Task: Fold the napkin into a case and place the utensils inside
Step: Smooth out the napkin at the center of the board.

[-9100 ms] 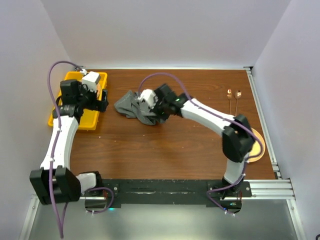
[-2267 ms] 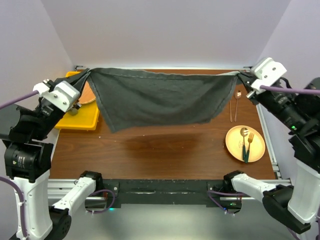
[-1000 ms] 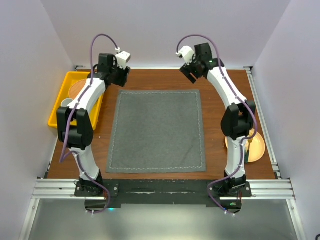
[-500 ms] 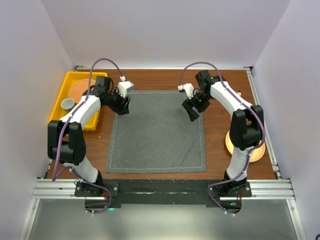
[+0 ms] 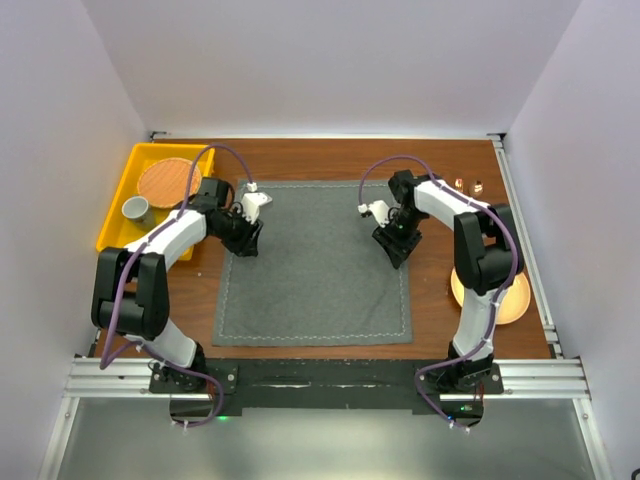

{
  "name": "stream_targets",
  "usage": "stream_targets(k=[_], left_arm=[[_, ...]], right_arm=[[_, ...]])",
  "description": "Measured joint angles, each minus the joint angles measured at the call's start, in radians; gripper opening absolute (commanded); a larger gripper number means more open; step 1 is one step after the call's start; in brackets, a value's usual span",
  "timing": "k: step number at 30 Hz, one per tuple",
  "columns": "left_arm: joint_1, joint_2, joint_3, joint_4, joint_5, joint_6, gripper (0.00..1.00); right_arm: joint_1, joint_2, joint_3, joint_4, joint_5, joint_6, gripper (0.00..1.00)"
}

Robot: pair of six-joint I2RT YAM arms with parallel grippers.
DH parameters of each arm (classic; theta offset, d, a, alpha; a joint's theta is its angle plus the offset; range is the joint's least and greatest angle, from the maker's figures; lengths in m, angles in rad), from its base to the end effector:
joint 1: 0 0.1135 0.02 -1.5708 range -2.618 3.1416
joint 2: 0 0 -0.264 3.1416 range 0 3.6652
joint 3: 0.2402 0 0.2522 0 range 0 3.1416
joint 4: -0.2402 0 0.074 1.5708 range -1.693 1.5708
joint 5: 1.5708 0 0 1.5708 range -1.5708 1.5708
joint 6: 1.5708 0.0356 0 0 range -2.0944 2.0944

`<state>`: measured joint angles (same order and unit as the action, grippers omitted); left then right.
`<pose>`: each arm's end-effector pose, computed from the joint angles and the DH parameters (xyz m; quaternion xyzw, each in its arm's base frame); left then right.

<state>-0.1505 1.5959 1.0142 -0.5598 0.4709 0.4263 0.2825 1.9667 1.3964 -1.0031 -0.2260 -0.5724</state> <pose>0.3024 -0.0622 0.1968 0.3179 0.8967 -0.1973 0.2365 0.3436 0.1080 0.1666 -0.4118 0.9043 0.1118 0.0150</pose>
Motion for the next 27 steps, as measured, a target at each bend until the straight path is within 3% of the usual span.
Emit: stream_targets(k=[2,5,11,16,22,27], left_arm=[[0.0,0.0,-0.005,0.004,-0.005,-0.013,0.4],[0.0,-0.003,-0.005,0.012,-0.01,-0.029,0.39],[0.006,-0.011,-0.004,0.008,0.0,-0.029,0.33],[0.007,-0.124,-0.028,-0.09,0.051,0.097,0.31],[0.007,-0.287,-0.124,-0.277,0.072,0.321,0.3],[0.006,-0.328,-0.236,-0.38,0.031,0.435,0.29]], right_arm=[[0.0,0.018,0.0,0.016,0.027,-0.008,0.36],[0.0,0.02,0.0,0.026,0.068,-0.024,0.36],[0.0,0.015,0.008,0.017,0.101,-0.069,0.42],[0.003,-0.112,-0.007,-0.044,0.044,-0.156,0.46],[0.103,-0.396,-0.249,-0.097,0.006,-0.277,0.41],[0.237,-0.404,-0.426,-0.097,0.007,-0.327,0.39]])
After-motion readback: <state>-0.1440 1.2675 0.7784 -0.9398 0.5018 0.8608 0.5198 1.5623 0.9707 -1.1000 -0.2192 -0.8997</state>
